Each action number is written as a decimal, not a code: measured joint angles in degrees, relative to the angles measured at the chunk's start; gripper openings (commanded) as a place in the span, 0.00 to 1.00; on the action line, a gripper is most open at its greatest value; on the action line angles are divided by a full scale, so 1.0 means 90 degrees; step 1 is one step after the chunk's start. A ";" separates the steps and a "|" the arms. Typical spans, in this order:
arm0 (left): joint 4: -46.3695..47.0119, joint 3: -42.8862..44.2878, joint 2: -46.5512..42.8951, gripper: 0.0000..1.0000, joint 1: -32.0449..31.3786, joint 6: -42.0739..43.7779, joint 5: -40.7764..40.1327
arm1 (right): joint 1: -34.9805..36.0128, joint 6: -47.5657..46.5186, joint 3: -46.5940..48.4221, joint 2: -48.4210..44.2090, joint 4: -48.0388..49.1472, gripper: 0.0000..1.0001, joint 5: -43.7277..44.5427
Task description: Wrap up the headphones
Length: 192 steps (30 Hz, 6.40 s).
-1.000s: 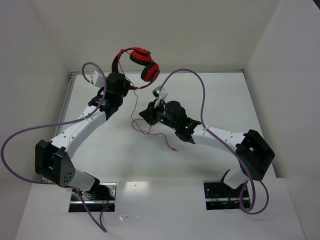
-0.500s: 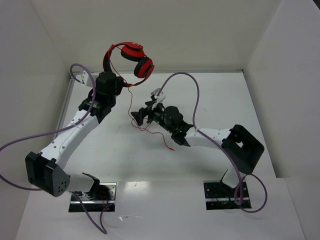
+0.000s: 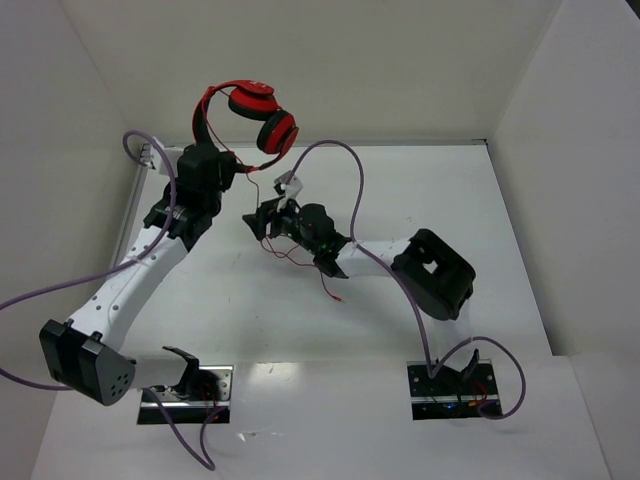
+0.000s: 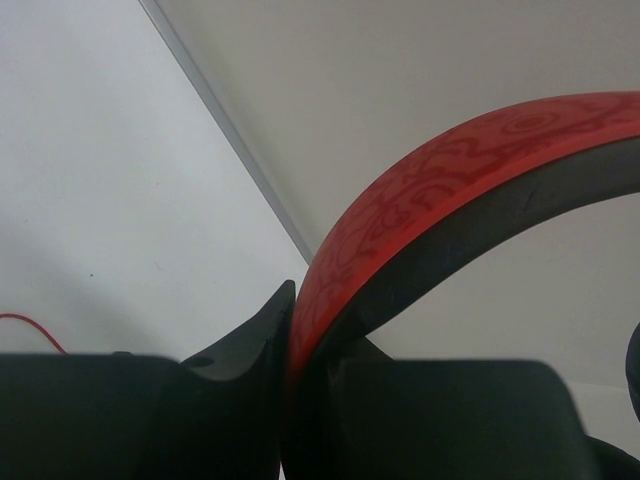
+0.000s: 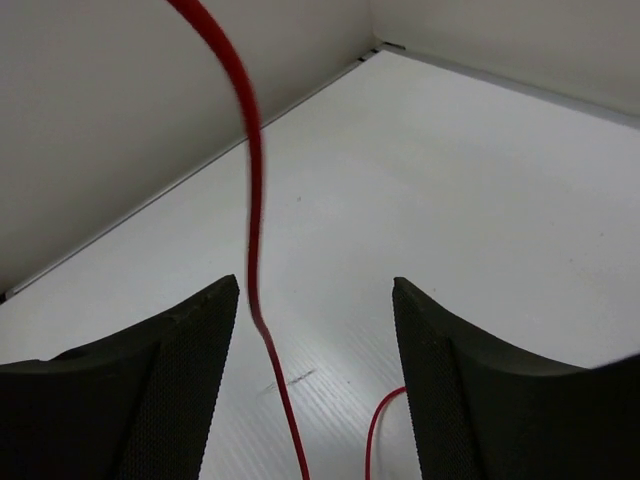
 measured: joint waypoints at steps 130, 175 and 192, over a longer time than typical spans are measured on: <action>-0.0131 -0.1285 0.0075 0.00 0.0002 0.4634 -0.2324 | -0.1321 0.0112 0.2688 -0.1851 -0.4794 0.01 -0.2531; 0.0143 0.0925 0.0668 0.00 0.0039 0.0726 0.0566 | 0.0272 0.1530 -0.0245 -0.1906 -0.2069 0.01 0.0216; -0.0046 0.1001 0.0168 0.00 0.0073 0.0678 0.0721 | 0.0274 0.0882 -0.1409 -0.1889 -0.0848 0.01 0.1600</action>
